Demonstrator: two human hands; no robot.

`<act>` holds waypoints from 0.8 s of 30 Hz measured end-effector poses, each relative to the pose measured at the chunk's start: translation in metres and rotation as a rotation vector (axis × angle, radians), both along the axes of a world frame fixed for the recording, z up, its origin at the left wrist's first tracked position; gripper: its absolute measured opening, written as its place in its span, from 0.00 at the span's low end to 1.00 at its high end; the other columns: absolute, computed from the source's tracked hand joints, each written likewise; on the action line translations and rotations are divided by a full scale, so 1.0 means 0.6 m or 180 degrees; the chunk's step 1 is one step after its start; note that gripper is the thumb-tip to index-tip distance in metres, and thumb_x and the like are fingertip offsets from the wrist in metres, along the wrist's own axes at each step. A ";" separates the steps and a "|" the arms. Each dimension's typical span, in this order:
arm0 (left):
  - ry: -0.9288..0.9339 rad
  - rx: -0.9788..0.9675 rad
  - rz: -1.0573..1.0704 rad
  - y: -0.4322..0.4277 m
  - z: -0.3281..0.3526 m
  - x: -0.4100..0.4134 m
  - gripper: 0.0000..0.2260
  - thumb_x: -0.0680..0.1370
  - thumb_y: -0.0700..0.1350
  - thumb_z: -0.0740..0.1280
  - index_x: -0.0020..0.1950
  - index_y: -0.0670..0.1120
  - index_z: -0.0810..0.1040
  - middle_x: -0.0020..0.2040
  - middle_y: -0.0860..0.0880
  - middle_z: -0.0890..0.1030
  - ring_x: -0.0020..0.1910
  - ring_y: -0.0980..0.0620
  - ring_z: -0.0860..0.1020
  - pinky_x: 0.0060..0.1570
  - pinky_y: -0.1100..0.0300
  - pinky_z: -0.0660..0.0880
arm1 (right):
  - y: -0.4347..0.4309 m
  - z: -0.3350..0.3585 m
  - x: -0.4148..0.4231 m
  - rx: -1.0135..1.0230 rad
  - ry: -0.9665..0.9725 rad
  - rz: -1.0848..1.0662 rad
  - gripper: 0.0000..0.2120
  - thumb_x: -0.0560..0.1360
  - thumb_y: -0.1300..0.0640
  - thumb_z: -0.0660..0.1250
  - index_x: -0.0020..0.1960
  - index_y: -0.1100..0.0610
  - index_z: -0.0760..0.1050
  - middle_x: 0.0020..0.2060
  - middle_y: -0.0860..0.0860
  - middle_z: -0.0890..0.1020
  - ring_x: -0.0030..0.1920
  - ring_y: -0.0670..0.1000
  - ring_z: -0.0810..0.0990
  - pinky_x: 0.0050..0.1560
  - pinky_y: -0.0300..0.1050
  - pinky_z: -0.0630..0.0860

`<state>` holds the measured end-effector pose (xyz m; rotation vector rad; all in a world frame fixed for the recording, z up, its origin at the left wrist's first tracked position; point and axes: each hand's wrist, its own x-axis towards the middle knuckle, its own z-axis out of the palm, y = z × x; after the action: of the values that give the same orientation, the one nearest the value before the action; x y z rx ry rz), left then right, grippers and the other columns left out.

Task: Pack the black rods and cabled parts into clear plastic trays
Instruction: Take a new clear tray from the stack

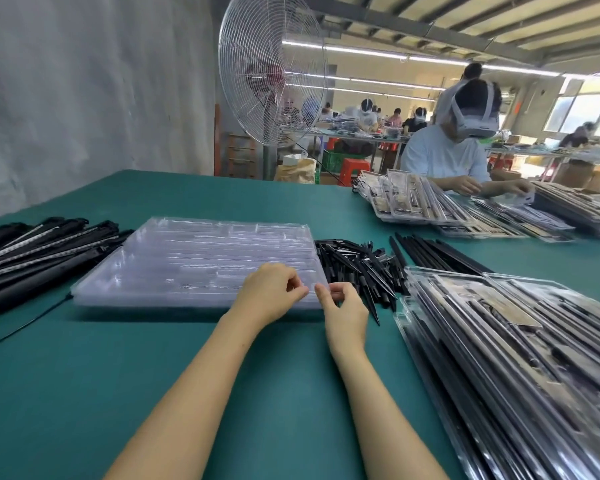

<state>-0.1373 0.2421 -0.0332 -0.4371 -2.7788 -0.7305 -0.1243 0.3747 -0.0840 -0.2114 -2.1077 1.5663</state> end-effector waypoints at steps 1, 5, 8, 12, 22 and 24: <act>-0.0091 0.0026 -0.0035 0.000 0.001 -0.002 0.08 0.77 0.51 0.65 0.44 0.49 0.79 0.46 0.52 0.81 0.48 0.52 0.76 0.45 0.57 0.73 | 0.001 -0.001 -0.001 -0.0014 -0.0001 0.0000 0.09 0.74 0.51 0.69 0.48 0.57 0.76 0.39 0.48 0.78 0.38 0.42 0.73 0.36 0.23 0.67; -0.0056 0.0146 0.0114 0.004 -0.001 -0.002 0.07 0.76 0.51 0.66 0.42 0.49 0.79 0.45 0.53 0.81 0.48 0.52 0.76 0.45 0.57 0.73 | 0.000 0.000 -0.003 -0.0065 -0.0017 -0.0050 0.11 0.74 0.50 0.69 0.50 0.57 0.78 0.39 0.49 0.78 0.39 0.45 0.74 0.36 0.26 0.67; 0.0047 0.0216 0.0232 0.010 -0.001 0.002 0.09 0.77 0.52 0.65 0.42 0.49 0.79 0.44 0.54 0.81 0.50 0.51 0.76 0.52 0.52 0.74 | 0.001 0.001 -0.002 -0.0070 -0.0016 -0.0051 0.13 0.74 0.50 0.70 0.53 0.57 0.79 0.41 0.49 0.78 0.39 0.42 0.73 0.37 0.24 0.67; 0.0046 0.0177 0.0362 0.017 0.002 0.003 0.09 0.76 0.50 0.65 0.40 0.49 0.79 0.44 0.53 0.82 0.53 0.49 0.75 0.55 0.49 0.71 | 0.004 0.006 0.002 -0.0118 -0.0113 0.0143 0.16 0.72 0.54 0.72 0.57 0.59 0.78 0.46 0.56 0.79 0.43 0.50 0.75 0.47 0.41 0.74; 0.0029 -0.0259 0.0360 0.024 -0.004 0.002 0.08 0.80 0.50 0.59 0.43 0.49 0.72 0.50 0.49 0.77 0.56 0.48 0.71 0.56 0.47 0.66 | 0.003 0.009 0.009 -0.0344 -0.0161 0.0215 0.15 0.72 0.57 0.72 0.57 0.59 0.79 0.44 0.52 0.78 0.41 0.54 0.76 0.49 0.50 0.77; 0.0020 -0.0323 0.0385 0.025 -0.004 0.002 0.08 0.80 0.50 0.58 0.44 0.48 0.71 0.51 0.49 0.76 0.57 0.47 0.70 0.57 0.47 0.65 | 0.003 0.010 0.011 -0.0373 -0.0178 0.0225 0.14 0.72 0.57 0.72 0.56 0.58 0.79 0.42 0.50 0.78 0.41 0.54 0.76 0.49 0.51 0.77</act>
<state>-0.1359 0.2573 -0.0358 -0.2857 -2.8160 -0.5618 -0.1176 0.3766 -0.0777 -0.2257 -2.0880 1.7463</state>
